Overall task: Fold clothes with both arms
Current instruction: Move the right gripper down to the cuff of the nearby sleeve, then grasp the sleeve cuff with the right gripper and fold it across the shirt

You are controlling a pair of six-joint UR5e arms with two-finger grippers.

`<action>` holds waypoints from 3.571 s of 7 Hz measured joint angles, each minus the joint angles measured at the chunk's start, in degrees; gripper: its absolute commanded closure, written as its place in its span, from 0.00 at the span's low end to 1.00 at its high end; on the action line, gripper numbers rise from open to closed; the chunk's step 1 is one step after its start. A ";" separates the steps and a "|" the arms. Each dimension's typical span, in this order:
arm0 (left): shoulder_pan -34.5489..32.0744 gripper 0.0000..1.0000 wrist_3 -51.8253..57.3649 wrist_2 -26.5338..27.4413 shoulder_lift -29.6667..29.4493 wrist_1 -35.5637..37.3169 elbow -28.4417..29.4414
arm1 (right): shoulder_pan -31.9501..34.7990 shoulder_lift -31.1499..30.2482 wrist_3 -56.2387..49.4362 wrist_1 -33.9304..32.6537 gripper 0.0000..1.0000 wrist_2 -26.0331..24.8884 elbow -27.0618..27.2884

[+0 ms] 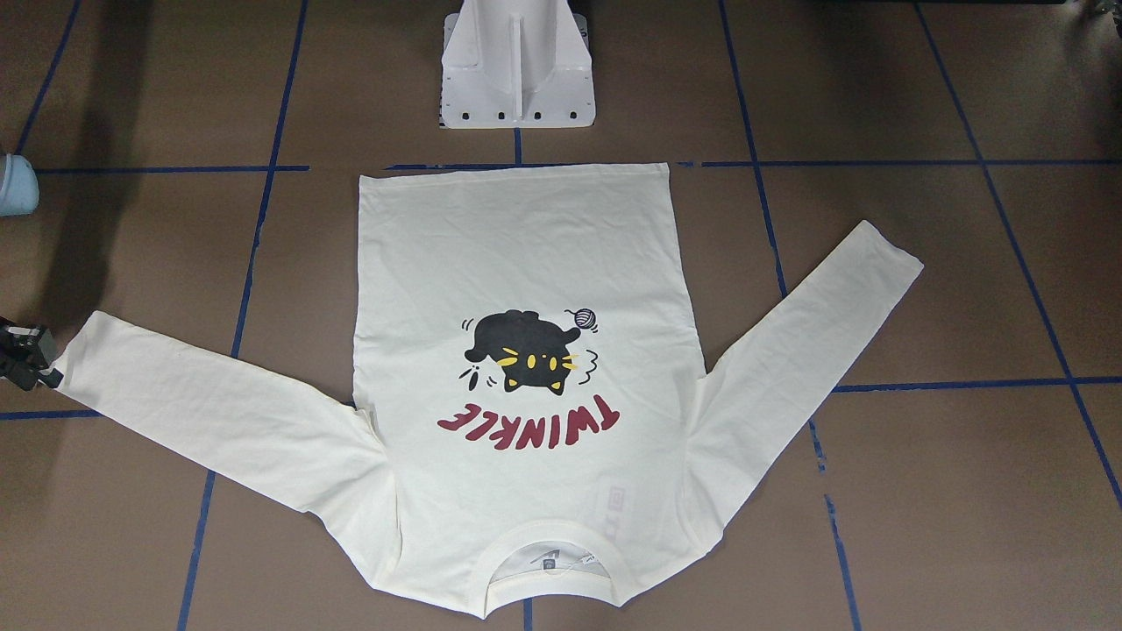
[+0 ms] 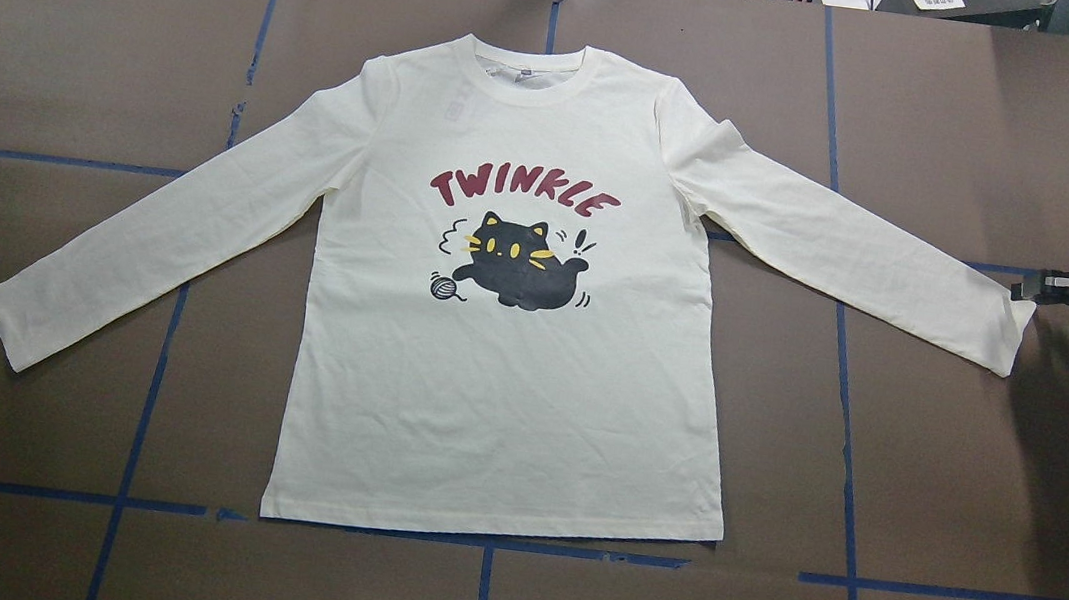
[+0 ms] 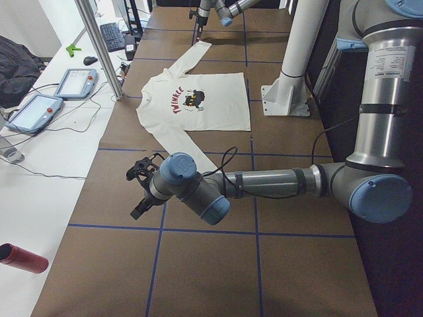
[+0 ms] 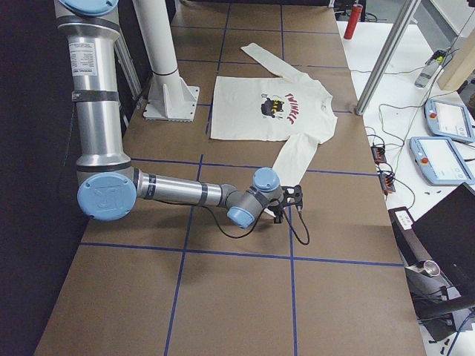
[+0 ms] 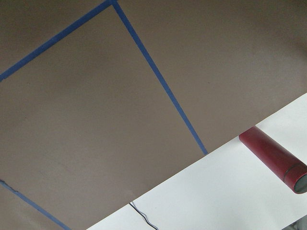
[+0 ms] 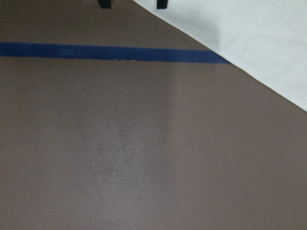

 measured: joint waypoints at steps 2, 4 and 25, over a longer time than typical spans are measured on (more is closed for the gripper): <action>-0.02 0.00 0.02 0.00 0.08 0.00 0.00 | 0.00 -0.34 -0.11 0.05 0.52 0.04 0.12; -0.07 0.00 0.08 0.00 0.14 0.00 0.00 | 0.00 -0.71 -0.11 0.01 0.77 -0.01 0.10; 0.00 0.00 -0.08 0.07 0.07 0.24 1.40 | -26.96 65.55 25.33 -47.56 1.00 -29.03 -7.45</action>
